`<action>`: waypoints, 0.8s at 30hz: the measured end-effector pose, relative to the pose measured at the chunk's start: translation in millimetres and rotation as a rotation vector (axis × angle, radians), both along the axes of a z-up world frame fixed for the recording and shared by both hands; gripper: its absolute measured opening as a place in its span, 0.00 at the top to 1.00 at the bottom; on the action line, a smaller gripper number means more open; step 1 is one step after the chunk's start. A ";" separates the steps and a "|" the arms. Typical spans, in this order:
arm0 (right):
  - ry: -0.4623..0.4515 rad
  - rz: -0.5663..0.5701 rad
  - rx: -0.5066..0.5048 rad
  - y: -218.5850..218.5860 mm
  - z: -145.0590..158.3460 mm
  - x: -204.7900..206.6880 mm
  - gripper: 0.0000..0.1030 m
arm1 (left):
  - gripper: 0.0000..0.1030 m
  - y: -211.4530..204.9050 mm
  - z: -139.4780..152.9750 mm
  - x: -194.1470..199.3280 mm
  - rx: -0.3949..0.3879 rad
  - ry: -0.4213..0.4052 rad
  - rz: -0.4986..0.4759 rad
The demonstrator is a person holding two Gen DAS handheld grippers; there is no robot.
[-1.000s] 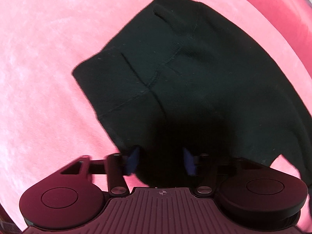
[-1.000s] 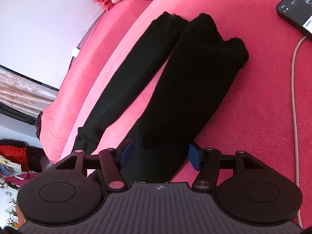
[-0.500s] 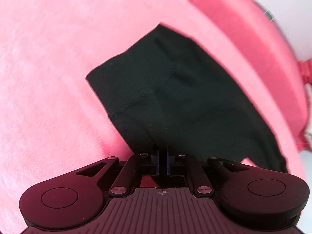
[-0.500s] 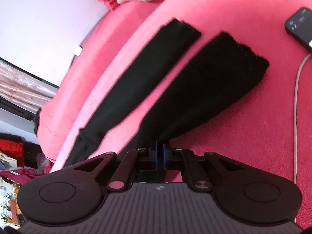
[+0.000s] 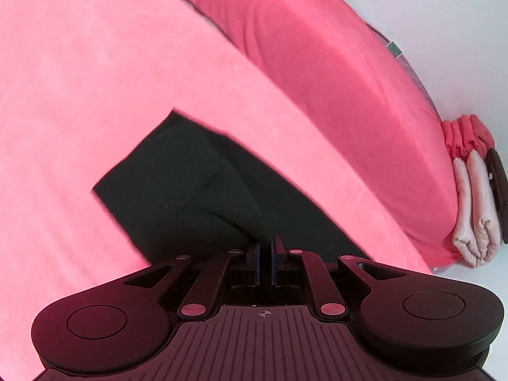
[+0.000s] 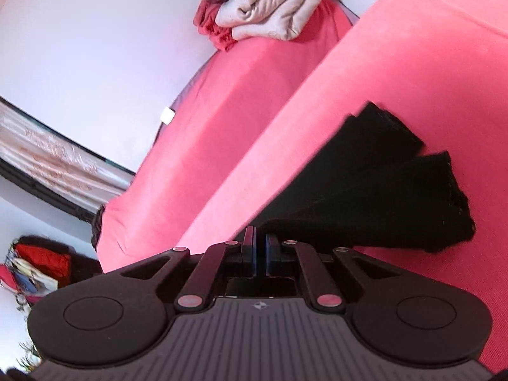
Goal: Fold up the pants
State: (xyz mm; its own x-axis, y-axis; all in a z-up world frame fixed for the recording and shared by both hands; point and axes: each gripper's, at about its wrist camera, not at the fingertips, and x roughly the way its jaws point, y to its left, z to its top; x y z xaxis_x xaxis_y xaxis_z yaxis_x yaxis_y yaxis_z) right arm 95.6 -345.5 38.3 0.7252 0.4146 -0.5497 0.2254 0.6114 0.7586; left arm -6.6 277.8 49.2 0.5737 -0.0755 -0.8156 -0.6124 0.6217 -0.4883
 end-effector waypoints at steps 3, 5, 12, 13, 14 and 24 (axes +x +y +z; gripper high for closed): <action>0.001 0.006 -0.021 -2.5 -4.5 32.5 0.93 | 0.41 12.6 -3.8 15.6 0.002 -0.003 0.001; 0.022 0.000 -0.020 -1.4 -11.7 52.7 0.93 | 0.42 21.9 -7.6 28.4 0.006 0.009 -0.006; 0.095 0.010 -0.100 12.7 -45.4 99.5 0.92 | 0.41 7.1 -34.2 89.7 0.000 0.071 -0.018; 0.103 0.011 -0.112 13.2 -47.7 102.2 0.91 | 0.41 7.6 -39.2 92.9 -0.003 0.082 -0.017; 0.108 0.015 -0.119 12.6 -48.7 105.6 0.91 | 0.41 4.2 -42.9 99.8 -0.007 0.091 -0.018; 0.122 -0.030 -0.201 -46.7 -13.5 90.2 0.28 | 0.40 2.9 -62.5 99.6 -0.024 0.097 -0.038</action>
State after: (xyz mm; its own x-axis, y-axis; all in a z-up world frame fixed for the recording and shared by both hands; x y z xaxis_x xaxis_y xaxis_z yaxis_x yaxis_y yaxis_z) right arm 185.8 -392.2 24.9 0.6585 0.2677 -0.7034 0.3283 0.7388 0.5885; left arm 93.0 280.7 -13.4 0.4888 -0.1157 -0.8647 -0.6338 0.6340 -0.4431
